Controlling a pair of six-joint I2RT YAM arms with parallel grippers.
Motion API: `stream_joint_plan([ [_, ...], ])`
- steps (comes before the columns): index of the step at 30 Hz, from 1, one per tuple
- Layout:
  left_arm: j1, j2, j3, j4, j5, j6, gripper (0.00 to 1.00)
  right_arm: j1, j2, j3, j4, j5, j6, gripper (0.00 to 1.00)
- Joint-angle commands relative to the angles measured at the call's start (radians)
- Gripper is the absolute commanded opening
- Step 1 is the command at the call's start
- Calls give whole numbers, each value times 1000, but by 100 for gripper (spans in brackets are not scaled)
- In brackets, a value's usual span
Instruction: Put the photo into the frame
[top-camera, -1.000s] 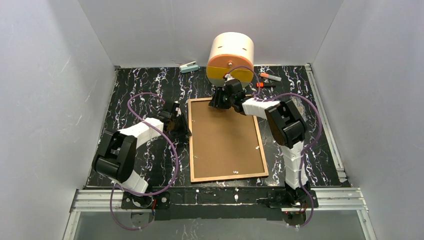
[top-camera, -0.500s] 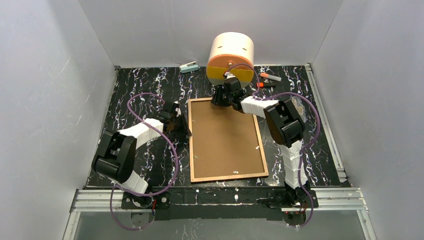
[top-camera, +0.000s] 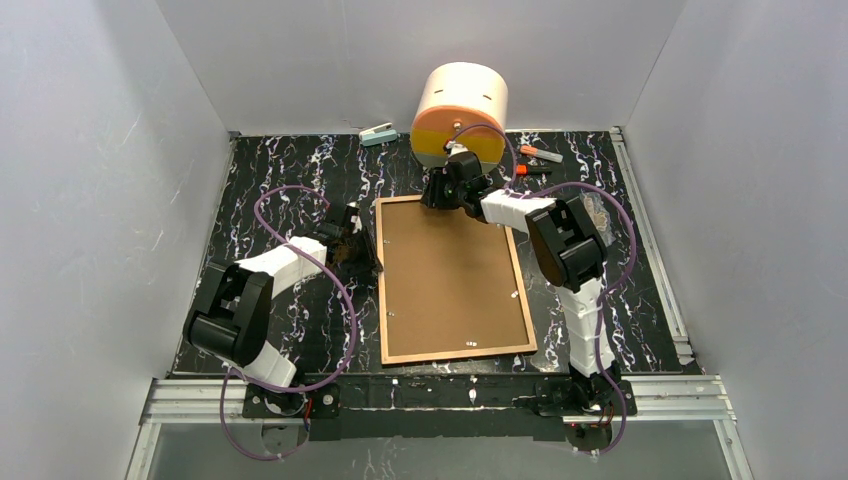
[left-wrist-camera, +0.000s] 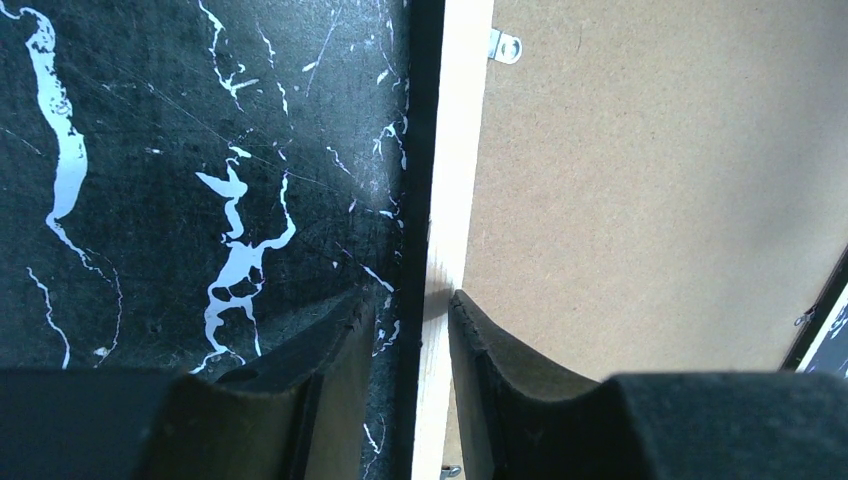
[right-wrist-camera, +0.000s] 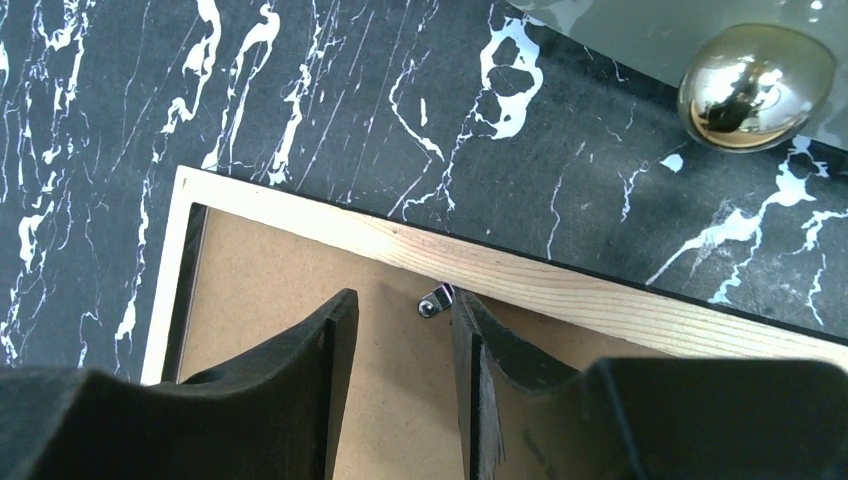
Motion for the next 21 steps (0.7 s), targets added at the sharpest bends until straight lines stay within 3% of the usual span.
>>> stream_joint_plan([
  [1,2,1,-1,-78,-13,23,31,-4,62,25,-7,-54,1,48],
  [5,1,3,4,-78,-11,24,31,-4,56,-4,39,-79,-2,48],
  [13,1,-3,-2,-77,-7,24,31,-3,15,-153,290,-124,-91,52],
  [21,2,-54,-35,-91,-39,17,32,-3,-71,-200,307,-90,-85,59],
])
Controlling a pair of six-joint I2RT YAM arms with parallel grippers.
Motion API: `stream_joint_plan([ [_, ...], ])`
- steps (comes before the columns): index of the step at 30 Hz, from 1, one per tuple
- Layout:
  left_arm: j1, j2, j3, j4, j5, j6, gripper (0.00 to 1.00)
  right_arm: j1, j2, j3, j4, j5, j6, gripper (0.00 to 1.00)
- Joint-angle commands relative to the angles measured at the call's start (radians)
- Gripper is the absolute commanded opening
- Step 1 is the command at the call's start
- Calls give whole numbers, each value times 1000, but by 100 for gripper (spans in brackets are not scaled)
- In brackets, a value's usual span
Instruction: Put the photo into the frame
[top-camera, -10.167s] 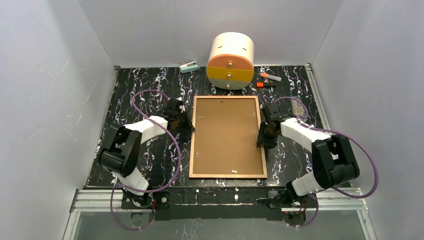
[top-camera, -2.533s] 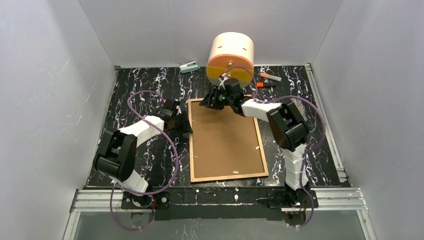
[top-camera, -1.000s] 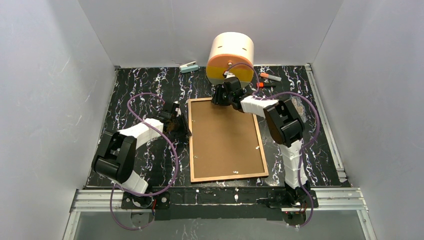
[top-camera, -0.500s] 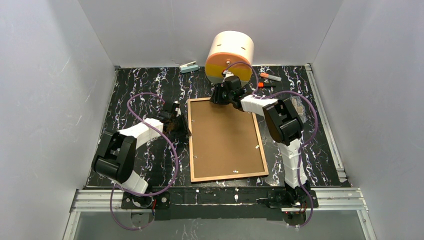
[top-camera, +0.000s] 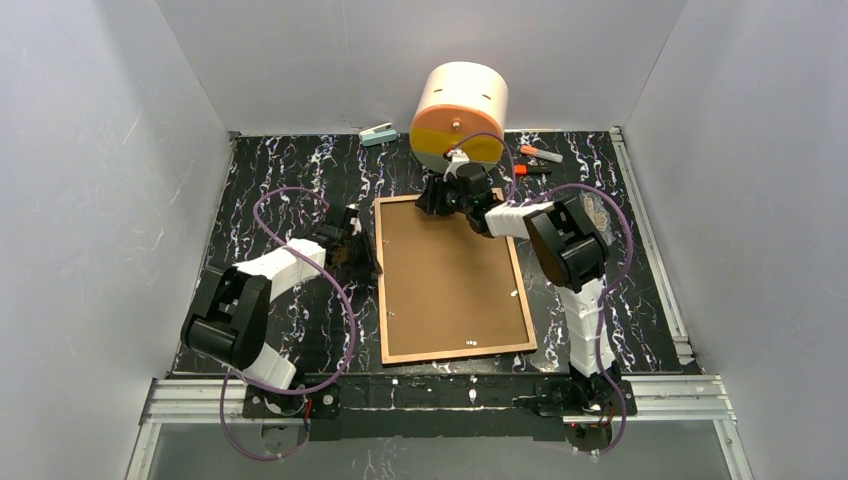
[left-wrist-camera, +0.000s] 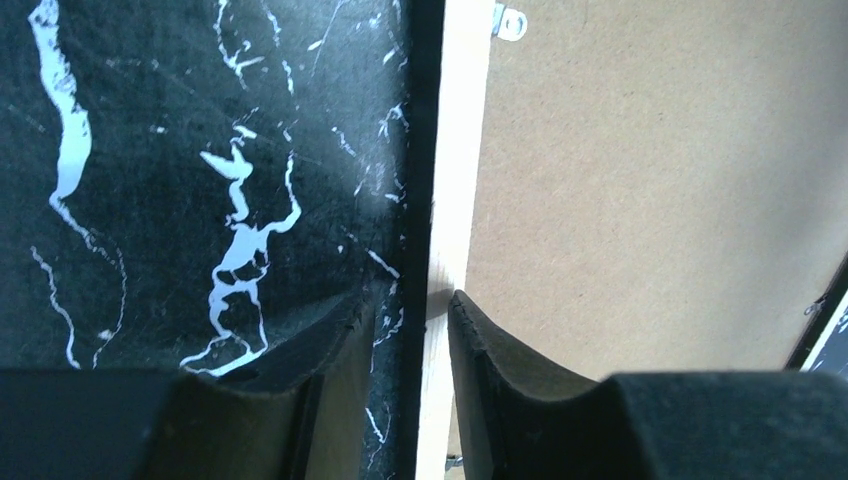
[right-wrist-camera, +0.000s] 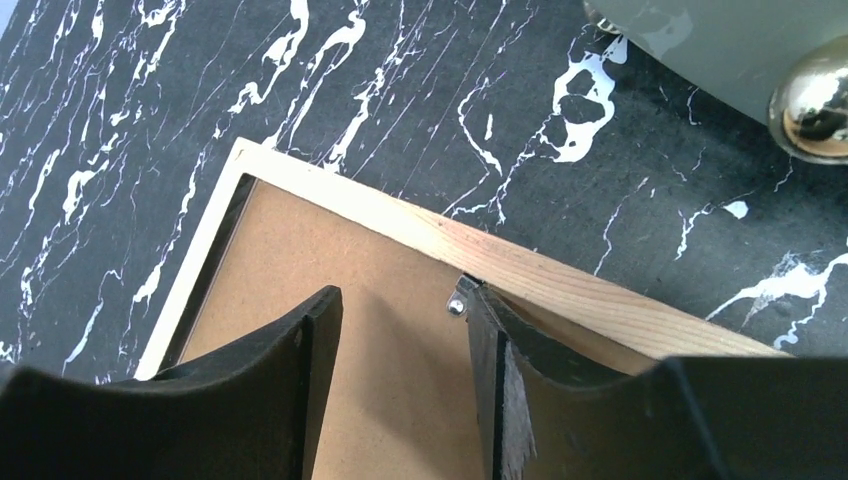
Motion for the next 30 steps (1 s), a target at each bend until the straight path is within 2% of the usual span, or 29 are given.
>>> stream_joint_plan([
  [1,2,-43,-18,-92,-42,16,33,5,-101,-52,-26,37,-7,61],
  [5,2,-65,6,-109,-52,13,41,4,-255,-106,-63,41,21,65],
  [9,2,-95,12,-102,-31,8,48,-6,-399,-155,-201,84,22,65],
  [14,2,-134,-23,-62,15,-1,54,-51,-562,-263,-395,255,-14,66],
  [17,2,-145,-43,-35,43,-13,54,-89,-614,-321,-487,365,-39,73],
  [20,2,-150,-65,-4,47,-25,54,-134,-627,-352,-557,428,-43,78],
  [24,2,-147,-83,12,56,-29,54,-178,-584,-348,-588,437,-40,81],
  [30,2,-149,-101,14,44,-35,52,-203,-455,-241,-693,441,-11,77],
])
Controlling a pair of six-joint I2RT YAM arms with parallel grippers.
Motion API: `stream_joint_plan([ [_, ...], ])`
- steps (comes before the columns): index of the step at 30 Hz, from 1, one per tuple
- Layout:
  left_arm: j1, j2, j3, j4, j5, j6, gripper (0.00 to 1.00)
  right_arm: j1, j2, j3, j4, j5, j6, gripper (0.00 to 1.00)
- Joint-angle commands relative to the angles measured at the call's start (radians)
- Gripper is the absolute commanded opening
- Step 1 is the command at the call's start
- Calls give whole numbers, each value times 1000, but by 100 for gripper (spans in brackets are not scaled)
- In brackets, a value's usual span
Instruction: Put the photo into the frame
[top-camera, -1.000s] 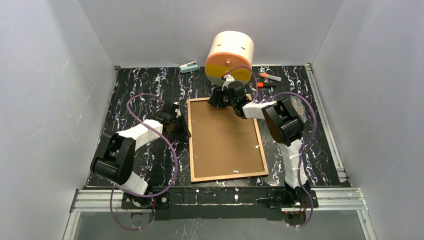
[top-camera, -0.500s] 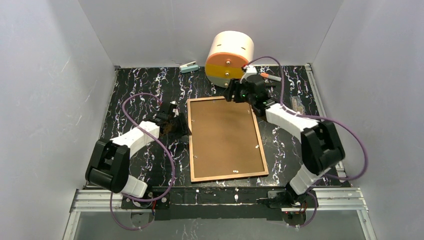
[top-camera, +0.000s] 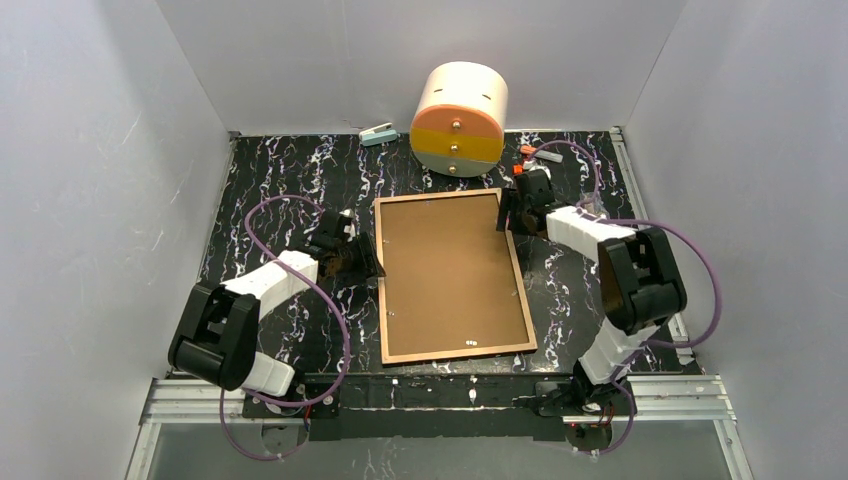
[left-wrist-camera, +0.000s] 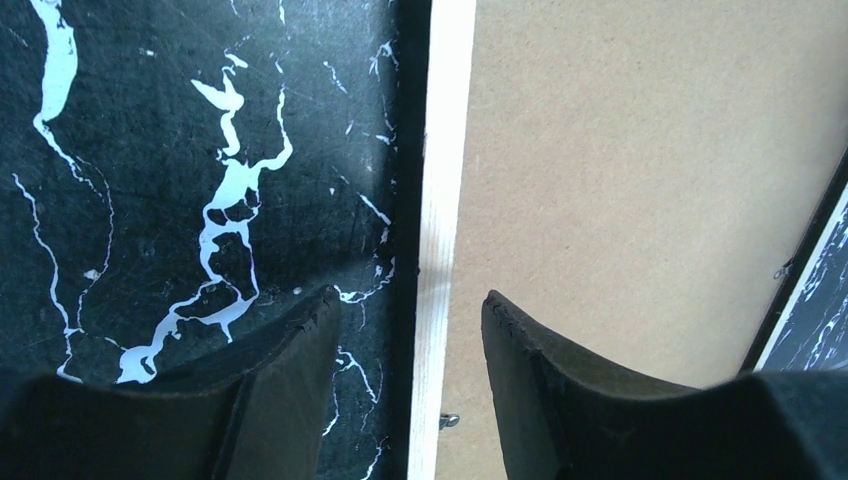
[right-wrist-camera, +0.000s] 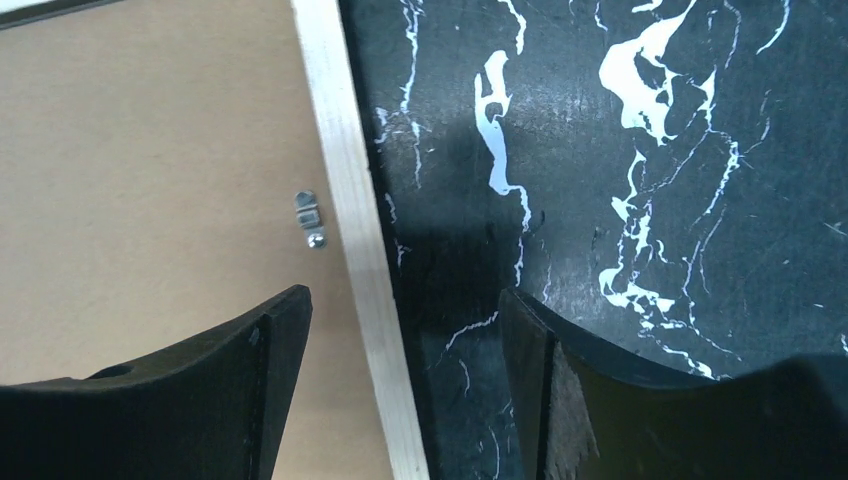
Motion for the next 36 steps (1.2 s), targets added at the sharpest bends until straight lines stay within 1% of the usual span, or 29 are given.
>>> stream_joint_plan([
  [1,1,-30,-21,1,2,-9,51,-7,71,99,-82,31,14,76],
  [16,2,-20,-22,-7,-6,-11,50,-7,209,190,-50,-23,-10,73],
  [20,2,-19,-22,-13,-13,-8,50,-8,229,210,-60,-10,-13,65],
  [27,2,-12,-26,-14,-15,-9,50,-7,223,190,-55,1,-8,55],
  [36,2,-4,-24,-16,-16,-6,49,-11,224,185,-58,0,-10,43],
])
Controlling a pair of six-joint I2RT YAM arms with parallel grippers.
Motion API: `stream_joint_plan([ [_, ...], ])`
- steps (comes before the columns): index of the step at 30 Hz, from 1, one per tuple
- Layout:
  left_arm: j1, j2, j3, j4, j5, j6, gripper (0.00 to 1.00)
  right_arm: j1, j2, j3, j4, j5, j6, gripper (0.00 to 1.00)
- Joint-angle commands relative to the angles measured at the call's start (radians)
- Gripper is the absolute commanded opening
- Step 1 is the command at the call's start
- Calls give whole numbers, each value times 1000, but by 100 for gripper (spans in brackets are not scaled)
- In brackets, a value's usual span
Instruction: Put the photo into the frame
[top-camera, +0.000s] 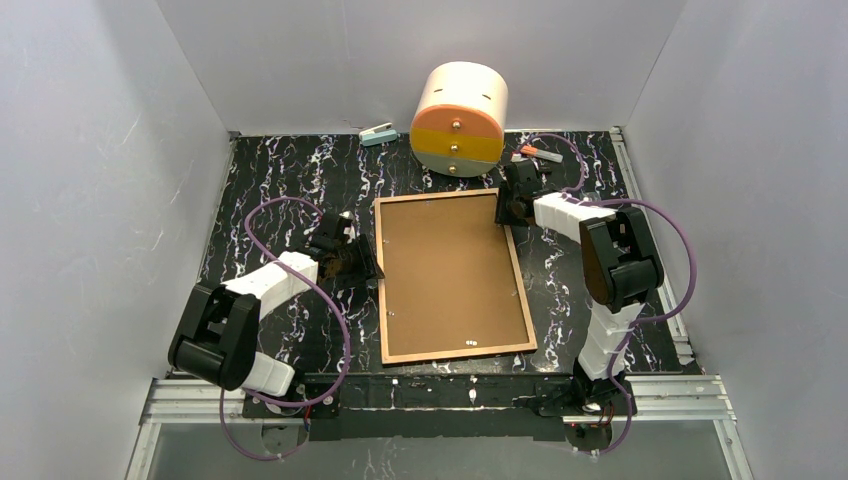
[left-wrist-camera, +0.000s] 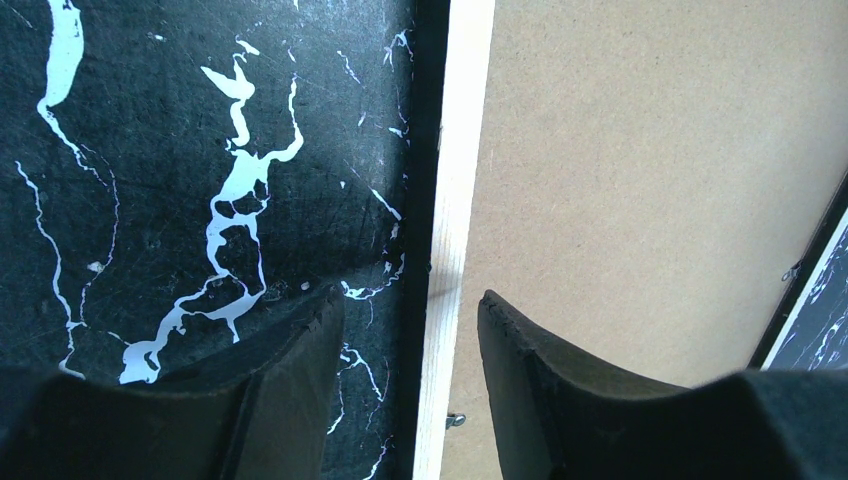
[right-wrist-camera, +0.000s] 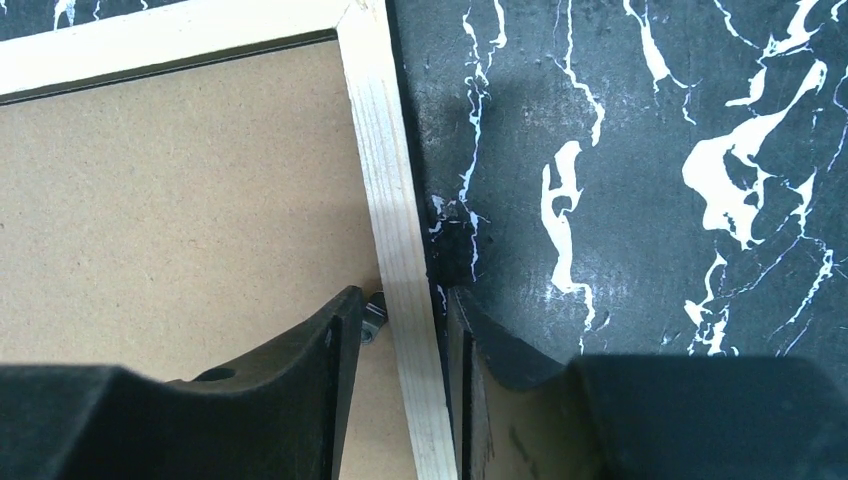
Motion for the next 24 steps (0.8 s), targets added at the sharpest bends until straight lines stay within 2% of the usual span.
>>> stream_joint_plan([
  [1,1,-4,-6,-21,-12,5,49,-7,12,1,-24,28,-8,42],
  [14,1,5,-2,-24,-14,9,49,-22,-24,-39,1,-69,-16,21],
  [18,1,5,18,-40,-19,18,49,-28,-56,-21,-17,-66,3,27],
  [24,2,-22,61,-90,-49,37,54,-30,-166,22,-93,-19,50,58],
])
